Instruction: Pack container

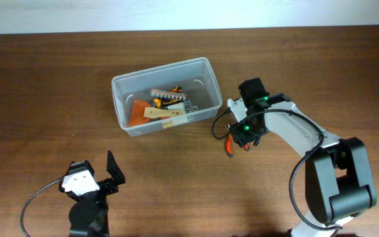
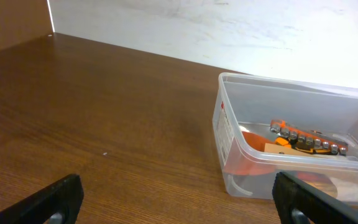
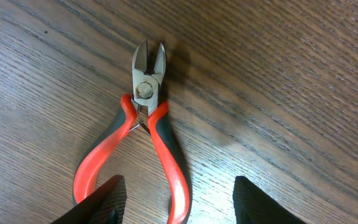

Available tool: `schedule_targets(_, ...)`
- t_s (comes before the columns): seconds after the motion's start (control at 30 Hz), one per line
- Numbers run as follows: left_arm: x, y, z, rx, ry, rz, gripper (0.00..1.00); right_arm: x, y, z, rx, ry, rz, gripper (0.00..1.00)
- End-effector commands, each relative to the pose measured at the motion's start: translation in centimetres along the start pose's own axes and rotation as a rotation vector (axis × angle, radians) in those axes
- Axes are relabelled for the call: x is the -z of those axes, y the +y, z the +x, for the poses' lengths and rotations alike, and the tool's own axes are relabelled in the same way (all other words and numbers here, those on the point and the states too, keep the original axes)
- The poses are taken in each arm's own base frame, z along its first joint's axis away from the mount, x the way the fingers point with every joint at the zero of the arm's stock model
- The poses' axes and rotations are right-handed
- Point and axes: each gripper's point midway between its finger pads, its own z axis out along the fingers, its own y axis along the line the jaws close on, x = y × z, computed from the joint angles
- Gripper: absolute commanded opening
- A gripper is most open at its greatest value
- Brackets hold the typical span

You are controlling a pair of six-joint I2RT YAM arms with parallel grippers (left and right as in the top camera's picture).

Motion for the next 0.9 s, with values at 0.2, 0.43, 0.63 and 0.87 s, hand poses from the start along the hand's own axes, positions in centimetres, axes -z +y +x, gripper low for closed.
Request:
schedule_targets(0.2, 0.0, 0.0, 0.1, -0.010, 0.000, 0.000, 0.99, -1.5, 0.0, 0.9, 0.008, 0.049, -0.014, 0.56)
schedule_targets(0.43, 0.0, 0.0, 0.1, -0.010, 0.000, 0.000, 0.99, -2.4, 0.1, 1.4, 0.006, 0.078, -0.021, 0.55)
schedule_targets(0.63, 0.0, 0.0, 0.1, -0.010, 0.000, 0.000, 0.99, -2.7, 0.1, 1.4, 0.005, 0.082, -0.022, 0.54)
schedule_targets(0.87, 0.0, 0.0, 0.1, -0.010, 0.000, 0.000, 0.99, -2.7, 0.1, 1.6, 0.005, 0.090, -0.024, 0.25)
